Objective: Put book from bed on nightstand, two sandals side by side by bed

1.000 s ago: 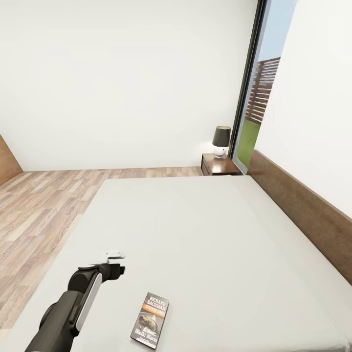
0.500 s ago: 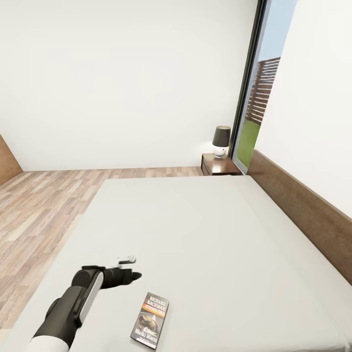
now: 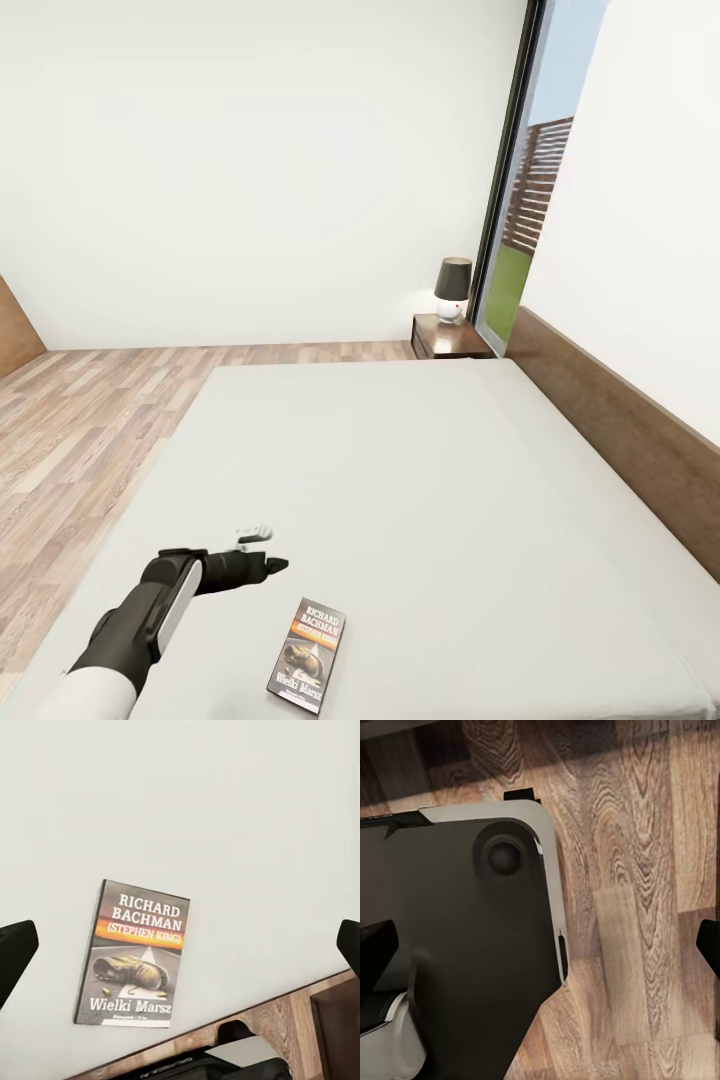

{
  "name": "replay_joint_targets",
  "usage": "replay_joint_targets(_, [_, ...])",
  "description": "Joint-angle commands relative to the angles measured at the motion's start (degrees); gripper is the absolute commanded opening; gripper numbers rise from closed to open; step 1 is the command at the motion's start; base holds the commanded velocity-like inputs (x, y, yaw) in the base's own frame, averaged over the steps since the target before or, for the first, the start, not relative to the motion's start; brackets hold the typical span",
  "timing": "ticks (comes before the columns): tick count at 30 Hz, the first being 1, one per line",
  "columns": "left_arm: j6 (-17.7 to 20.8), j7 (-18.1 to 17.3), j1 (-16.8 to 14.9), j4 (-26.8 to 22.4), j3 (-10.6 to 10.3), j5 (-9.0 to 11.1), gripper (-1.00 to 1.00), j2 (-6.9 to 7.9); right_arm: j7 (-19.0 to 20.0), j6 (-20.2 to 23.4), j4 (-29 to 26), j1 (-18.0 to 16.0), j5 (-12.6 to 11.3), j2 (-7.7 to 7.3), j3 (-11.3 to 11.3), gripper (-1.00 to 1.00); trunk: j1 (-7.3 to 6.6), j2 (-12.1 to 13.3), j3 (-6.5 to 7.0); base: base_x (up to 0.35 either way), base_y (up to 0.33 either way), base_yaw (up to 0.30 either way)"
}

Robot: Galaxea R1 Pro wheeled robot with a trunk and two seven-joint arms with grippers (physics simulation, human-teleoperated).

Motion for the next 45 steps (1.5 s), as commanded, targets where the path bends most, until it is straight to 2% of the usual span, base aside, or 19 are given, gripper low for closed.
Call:
replay_joint_targets(1, [0.33, -0.05, -0.11, 0.24, 0.52, 0.59, 1.0, 0.24, 0.18, -0.36, 0.16, -0.09, 0.42, -0.03, -0.44, 1.0, 0.03, -0.12, -0.12, 0.0, 0.0, 0.0])
replay_joint_targets(4, [0.06, -0.34, -0.2, 0.66, 1.51, 0.62, 1.0, 0.71, 0.19, -0.36, 0.08, -0.09, 0.46, -0.01, -0.38, 1.0, 0.03, -0.12, -0.12, 0.0, 0.0, 0.0])
replay_joint_targets(9, [-0.51, -0.54, -0.29, 1.36, 4.59, 0.57, 1.0, 1.4, 0.22, -0.36, -0.03, -0.09, 0.51, 0.08, -0.26, 1.0, 0.03, -0.12, -0.12, 0.0, 0.0, 0.0])
replay_joint_targets(15, [-2.25, -0.47, -0.28, 2.86, 6.29, 0.58, 1.0, 1.58, 0.26, -0.36, -0.12, -0.09, 0.54, -0.02, -0.18, 1.0, 0.03, -0.12, -0.12, 0.0, 0.0, 0.0])
replay_joint_targets(19, [-6.47, -0.28, -0.31, 7.13, 8.4, 1.33, 1.0, 1.6, 0.32, -0.36, -0.17, -0.09, 0.55, -0.25, -0.14, 1.0, 0.03, -0.12, -0.12, 0.0, 0.0, 0.0])
replay_joint_targets(20, [-6.47, -0.28, -0.31, 7.13, 8.4, 1.33, 1.0, 1.6, 0.32, -0.36, -0.17, -0.09, 0.55, -0.25, -0.14, 1.0, 0.03, -0.12, -0.12, 0.0, 0.0, 0.0])
replay_joint_targets(23, [-11.16, -0.15, -0.35, 12.38, 10.89, 2.93, 1.0, 1.67, 0.37, -0.36, -0.21, -0.09, 0.58, -0.38, -0.08, 1.0, 0.03, -0.12, -0.12, 0.0, 0.0, 0.0])
replay_joint_targets(24, [-11.16, -0.15, -0.35, 12.38, 10.89, 2.93, 1.0, 1.67, 0.37, -0.36, -0.21, -0.09, 0.58, -0.38, -0.08, 1.0, 0.03, -0.12, -0.12, 0.0, 0.0, 0.0])
replay_joint_targets(27, [-15.65, -0.03, -1.04, 17.64, 12.32, 4.33, 1.0, 1.74, 0.4, -0.36, -0.24, -0.09, 0.6, -0.39, -0.01, 1.0, 0.03, -0.12, -0.12, 0.0, 0.0, 0.0])
replay_joint_targets(34, [-19.67, 0.38, -3.58, 24.63, 13.46, 5.39, 1.0, 1.9, 0.38, -0.36, -0.25, -0.09, 0.61, -0.37, 1.05, 1.0, 0.03, -0.12, -0.12, 0.0, 0.0, 0.0])
replay_joint_targets(45, [-23.99, 0.21, -5.14, 29.27, 14.16, 5.88, 1.0, 2.1, 0.28, -0.36, -0.26, -0.09, 0.55, -0.37, 2.23, 1.0, 0.03, -0.12, -0.12, 0.0, 0.0, 0.0])
